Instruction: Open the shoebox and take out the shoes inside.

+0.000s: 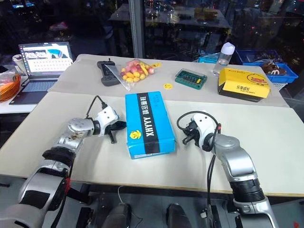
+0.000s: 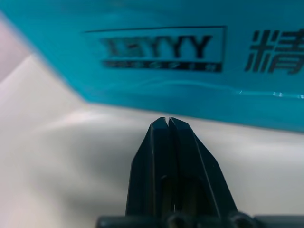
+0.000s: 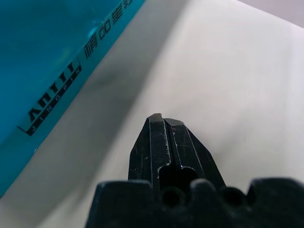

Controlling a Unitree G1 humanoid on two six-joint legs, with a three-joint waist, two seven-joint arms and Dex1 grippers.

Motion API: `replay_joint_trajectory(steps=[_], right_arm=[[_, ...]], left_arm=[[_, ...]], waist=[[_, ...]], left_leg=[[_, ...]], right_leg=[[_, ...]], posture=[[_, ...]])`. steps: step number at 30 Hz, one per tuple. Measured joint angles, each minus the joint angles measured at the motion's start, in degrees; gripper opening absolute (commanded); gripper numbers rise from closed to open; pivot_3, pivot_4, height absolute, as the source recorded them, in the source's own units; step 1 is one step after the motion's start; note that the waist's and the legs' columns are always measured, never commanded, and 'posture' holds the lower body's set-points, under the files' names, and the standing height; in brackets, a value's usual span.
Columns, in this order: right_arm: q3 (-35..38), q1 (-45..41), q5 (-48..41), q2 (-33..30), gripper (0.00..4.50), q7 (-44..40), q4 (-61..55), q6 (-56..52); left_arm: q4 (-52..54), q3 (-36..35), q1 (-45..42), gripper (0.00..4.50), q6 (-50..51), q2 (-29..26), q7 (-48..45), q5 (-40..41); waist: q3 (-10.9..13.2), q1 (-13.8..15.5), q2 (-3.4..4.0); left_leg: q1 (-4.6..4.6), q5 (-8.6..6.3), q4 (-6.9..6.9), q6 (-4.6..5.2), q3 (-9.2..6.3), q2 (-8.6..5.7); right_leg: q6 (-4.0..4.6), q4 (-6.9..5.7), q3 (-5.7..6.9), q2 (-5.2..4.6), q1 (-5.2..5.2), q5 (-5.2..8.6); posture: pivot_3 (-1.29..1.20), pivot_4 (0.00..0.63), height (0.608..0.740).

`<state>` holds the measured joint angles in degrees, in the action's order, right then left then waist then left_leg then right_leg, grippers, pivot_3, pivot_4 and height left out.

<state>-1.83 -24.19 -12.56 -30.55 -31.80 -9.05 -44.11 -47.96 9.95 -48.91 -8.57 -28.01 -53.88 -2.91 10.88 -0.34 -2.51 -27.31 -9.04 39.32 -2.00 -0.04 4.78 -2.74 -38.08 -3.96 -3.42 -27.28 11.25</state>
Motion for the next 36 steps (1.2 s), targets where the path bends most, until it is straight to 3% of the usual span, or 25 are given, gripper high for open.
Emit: replay_joint_trajectory(steps=[7,15,18,23,27,30,36], right_arm=[[-0.3,6.5,-4.3,-3.9,0.0,-5.4,-11.4,-3.0],[-0.3,6.5,-4.5,-4.9,0.0,-4.9,-12.0,-3.9],[-0.4,6.3,-4.4,-4.9,0.0,-4.5,-11.8,-3.9],[1.1,5.8,-3.7,-6.9,0.0,-5.0,-5.8,-1.4],[-1.4,0.4,-2.7,-6.2,0.0,-8.3,0.5,3.5],[-2.2,-4.6,-4.0,-1.3,0.0,-10.2,5.3,5.0],[-2.6,-8.7,-4.8,3.0,0.0,-12.3,10.2,6.2]], left_arm=[[-1.6,0.2,-2.8,0.08,-2.7,2.1,-0.2,-1.1],[-2.6,0.2,-4.5,0.08,-4.1,2.2,-0.8,-1.7],[0.3,-0.2,-2.4,0.08,-4.0,-0.2,-1.1,-1.4],[12.2,-7.8,9.9,0.08,3.0,-7.1,-0.7,3.5],[28.3,-14.3,21.8,0.08,14.8,-10.5,-3.7,13.4],[39.9,-21.4,33.2,0.08,24.8,-12.8,-6.1,23.1],[51.2,-28.2,47.6,0.08,32.6,-14.0,-5.5,30.4]], waist=[[0.0,0.5,0.0],[0.0,0.5,0.0],[0.0,0.2,0.0],[0.0,-0.8,0.01],[0.0,-0.9,0.02],[0.0,-1.8,0.04],[0.0,-1.6,0.05]], left_leg=[[0.0,-0.01,0.05,-0.01,0.0,0.0],[0.0,-0.01,0.08,-0.01,0.0,0.0],[0.02,-0.01,0.08,-0.01,0.01,0.01],[0.06,-0.01,0.07,-0.01,0.01,0.03],[0.08,-0.01,0.08,-0.02,0.01,0.05],[0.12,-0.01,0.06,-0.01,0.0,0.09],[0.09,-0.08,0.04,-0.13,0.01,0.09]], right_leg=[[0.0,0.0,0.0,-0.01,0.02,0.0],[0.0,0.0,0.0,-0.01,0.02,0.0],[0.01,0.0,-0.01,-0.01,0.02,0.0],[0.03,-0.07,-0.01,-0.01,0.02,-0.01],[0.06,-0.03,0.0,-0.02,0.03,-0.03],[0.08,-0.08,0.01,0.0,0.01,-0.01],[0.09,-0.01,0.03,-0.03,0.01,0.0]], posture=[[0.0,0.15,0.664],[0.0,0.15,0.664],[0.0,0.15,0.664],[0.0,0.15,0.664],[0.0,0.15,0.664],[0.0,0.15,0.664],[0.0,0.15,0.664]])
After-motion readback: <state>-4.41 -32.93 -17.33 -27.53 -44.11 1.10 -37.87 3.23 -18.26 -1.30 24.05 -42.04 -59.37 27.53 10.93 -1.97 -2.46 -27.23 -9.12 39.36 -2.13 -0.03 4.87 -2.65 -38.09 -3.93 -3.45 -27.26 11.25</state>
